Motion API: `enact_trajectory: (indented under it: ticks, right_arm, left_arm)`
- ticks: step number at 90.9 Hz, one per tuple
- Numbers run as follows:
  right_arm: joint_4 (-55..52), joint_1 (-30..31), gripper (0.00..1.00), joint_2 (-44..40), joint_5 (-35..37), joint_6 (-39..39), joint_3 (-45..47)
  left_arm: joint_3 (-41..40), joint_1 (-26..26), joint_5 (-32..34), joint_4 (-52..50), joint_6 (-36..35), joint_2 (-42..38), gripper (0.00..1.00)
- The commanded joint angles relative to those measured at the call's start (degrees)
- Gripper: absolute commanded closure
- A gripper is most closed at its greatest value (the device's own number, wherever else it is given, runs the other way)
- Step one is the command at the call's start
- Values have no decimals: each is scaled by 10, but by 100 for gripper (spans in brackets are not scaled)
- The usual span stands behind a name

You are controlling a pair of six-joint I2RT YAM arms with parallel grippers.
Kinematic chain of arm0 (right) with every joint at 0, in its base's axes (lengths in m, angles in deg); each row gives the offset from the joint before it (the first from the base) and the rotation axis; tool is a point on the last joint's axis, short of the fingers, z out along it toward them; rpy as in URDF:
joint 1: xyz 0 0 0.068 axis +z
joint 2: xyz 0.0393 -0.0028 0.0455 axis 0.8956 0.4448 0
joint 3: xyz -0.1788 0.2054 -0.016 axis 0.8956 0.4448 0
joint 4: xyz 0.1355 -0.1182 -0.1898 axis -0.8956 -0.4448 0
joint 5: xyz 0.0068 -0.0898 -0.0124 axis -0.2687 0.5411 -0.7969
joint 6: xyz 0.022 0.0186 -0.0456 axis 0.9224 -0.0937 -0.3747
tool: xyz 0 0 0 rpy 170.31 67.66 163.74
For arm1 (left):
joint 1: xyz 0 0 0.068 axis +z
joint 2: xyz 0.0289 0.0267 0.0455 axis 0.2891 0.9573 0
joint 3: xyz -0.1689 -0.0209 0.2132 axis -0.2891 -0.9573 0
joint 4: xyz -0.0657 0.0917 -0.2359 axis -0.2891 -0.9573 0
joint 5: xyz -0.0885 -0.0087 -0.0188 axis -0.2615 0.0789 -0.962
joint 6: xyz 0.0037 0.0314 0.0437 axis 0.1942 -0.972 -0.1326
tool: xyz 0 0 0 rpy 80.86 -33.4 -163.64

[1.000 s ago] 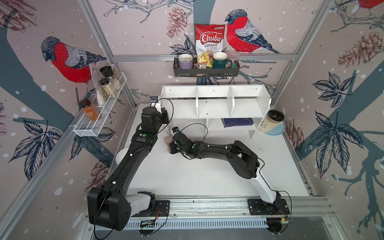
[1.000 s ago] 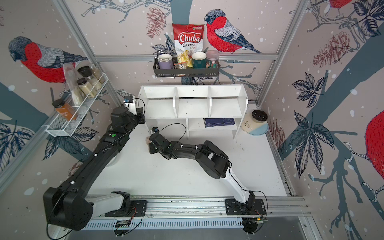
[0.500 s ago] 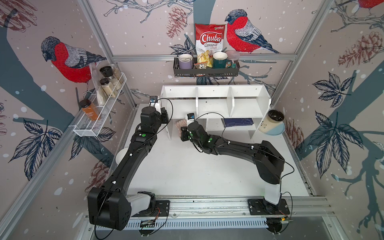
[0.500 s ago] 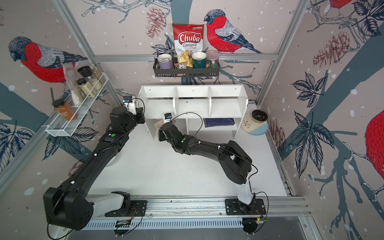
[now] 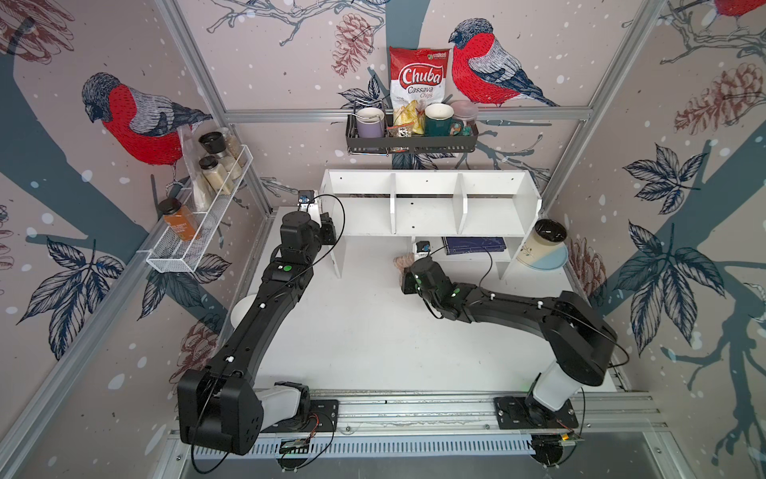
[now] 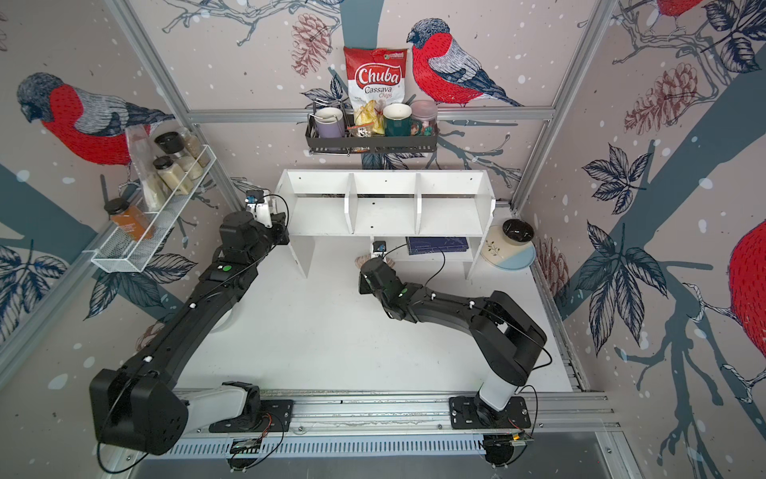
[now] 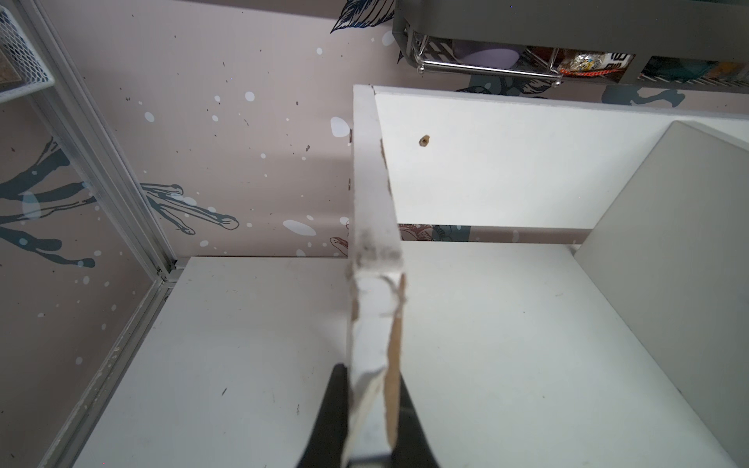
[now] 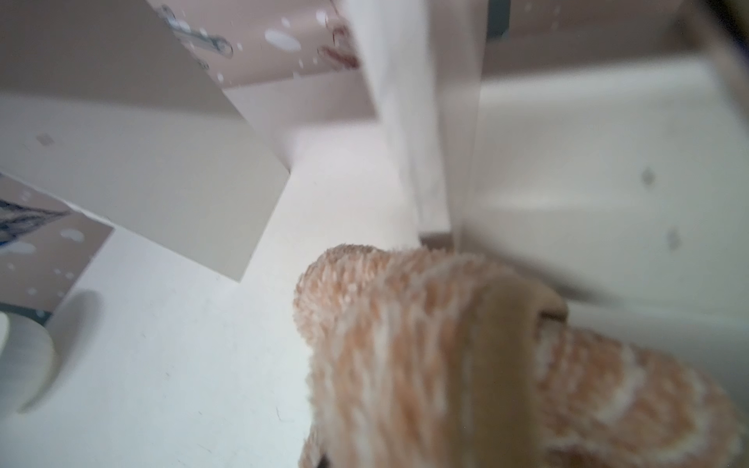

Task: Wipe the bookshelf clean with a cloth
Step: Wipe the dust from the shelf.

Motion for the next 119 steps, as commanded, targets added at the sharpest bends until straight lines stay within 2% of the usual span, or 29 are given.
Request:
enact_trajectory:
  ticks: [1,16,39,50,69,80,100,109,119]
  right_arm:
    - [-35,-6,100,-38,29,-45,-36]
    - [-44,-8,100,-52,40,-55,-47]
    - [26,-1,100,37,14,2,31]
    - [44,-13,100,43,10,23,54]
    - [45,-76,100,-46,15,24,134]
    - [31,-135,100,-106,9,21,194]
    - [-2,-291,100,-228,-51,7,269]
    - [-23,-306,100,-253,-69,-14,262]
    - [-51,-262,100,-243,-60,-40,228]
  left_arm:
    - [3,1,-46,17,67,-1,100]
    - [3,2,-44,17,69,-3,100]
    - [2,2,-43,16,70,-3,100]
    - [2,1,-40,16,70,-4,100]
    - [3,2,-40,16,71,-2,100]
    - [3,2,-39,16,71,-3,100]
    - [3,2,-40,16,74,-2,100]
    - [3,2,-39,16,73,-3,100]
    - [4,2,-39,16,74,-2,100]
